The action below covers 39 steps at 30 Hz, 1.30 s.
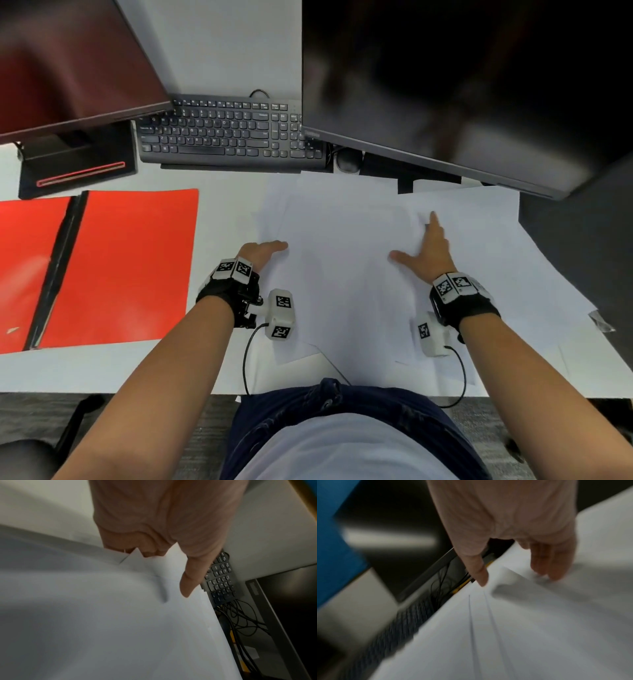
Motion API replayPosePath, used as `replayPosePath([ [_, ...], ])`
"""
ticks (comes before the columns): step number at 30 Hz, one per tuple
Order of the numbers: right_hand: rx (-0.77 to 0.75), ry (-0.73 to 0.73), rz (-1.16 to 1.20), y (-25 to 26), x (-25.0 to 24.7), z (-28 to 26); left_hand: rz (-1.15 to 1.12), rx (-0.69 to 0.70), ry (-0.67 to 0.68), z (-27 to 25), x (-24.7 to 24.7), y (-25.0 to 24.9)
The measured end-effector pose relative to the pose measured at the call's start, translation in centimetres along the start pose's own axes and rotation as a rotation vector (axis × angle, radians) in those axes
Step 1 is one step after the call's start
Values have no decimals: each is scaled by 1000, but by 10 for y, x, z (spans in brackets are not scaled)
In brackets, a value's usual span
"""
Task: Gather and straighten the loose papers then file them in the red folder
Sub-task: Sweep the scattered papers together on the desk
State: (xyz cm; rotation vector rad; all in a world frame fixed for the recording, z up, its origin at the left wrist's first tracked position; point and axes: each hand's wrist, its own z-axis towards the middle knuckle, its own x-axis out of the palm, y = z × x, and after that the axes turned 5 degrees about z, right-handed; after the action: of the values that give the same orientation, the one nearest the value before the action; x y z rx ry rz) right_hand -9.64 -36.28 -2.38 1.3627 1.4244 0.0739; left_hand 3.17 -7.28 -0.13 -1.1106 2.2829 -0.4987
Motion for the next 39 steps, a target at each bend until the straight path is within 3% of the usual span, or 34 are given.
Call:
replayPosePath([
  [2, 233, -151, 90, -3, -2, 2, 13, -8, 25, 7, -2, 6],
  [3, 361, -158, 149, -2, -3, 2, -9, -2, 46, 14, -4, 11],
  [4, 447, -121, 224, -2, 0, 1, -26, -12, 73, 24, -4, 16],
  [6, 471, 25, 289, 0, 11, -1, -18, -57, 145, 40, -2, 24],
  [8, 403, 121, 203, 4, 25, -3, 66, -53, 181, 27, 2, 16],
  [11, 302, 235, 193, 19, 48, -10, 203, 38, 74, 8, 7, 5],
  [15, 241, 235, 319, 12, 63, -5, 26, 182, 44, -9, 0, 16],
  [19, 168, 127, 342, 29, 46, -15, -145, 295, 70, -25, -19, 27],
  [23, 44, 284, 645, 52, 23, -30, -134, 410, 50, -31, -32, 16],
  [26, -52, 164, 708, 78, 9, -43, -115, 521, -59, -36, -31, -5],
  [30, -261, -52, 762, 118, -14, -56, -98, 701, -350, -58, -27, -48],
  [32, -374, -106, 808, 136, -29, -66, -99, 826, -462, -69, -27, -64],
  [34, -453, -134, 839, 147, -42, -73, -100, 851, -563, -75, -28, -74],
  [36, -501, -124, 815, 147, -48, -73, -45, 838, -600, -80, -27, -76],
  [39, -491, -81, 691, 137, -45, -66, 24, 888, -505, -73, -27, -71],
])
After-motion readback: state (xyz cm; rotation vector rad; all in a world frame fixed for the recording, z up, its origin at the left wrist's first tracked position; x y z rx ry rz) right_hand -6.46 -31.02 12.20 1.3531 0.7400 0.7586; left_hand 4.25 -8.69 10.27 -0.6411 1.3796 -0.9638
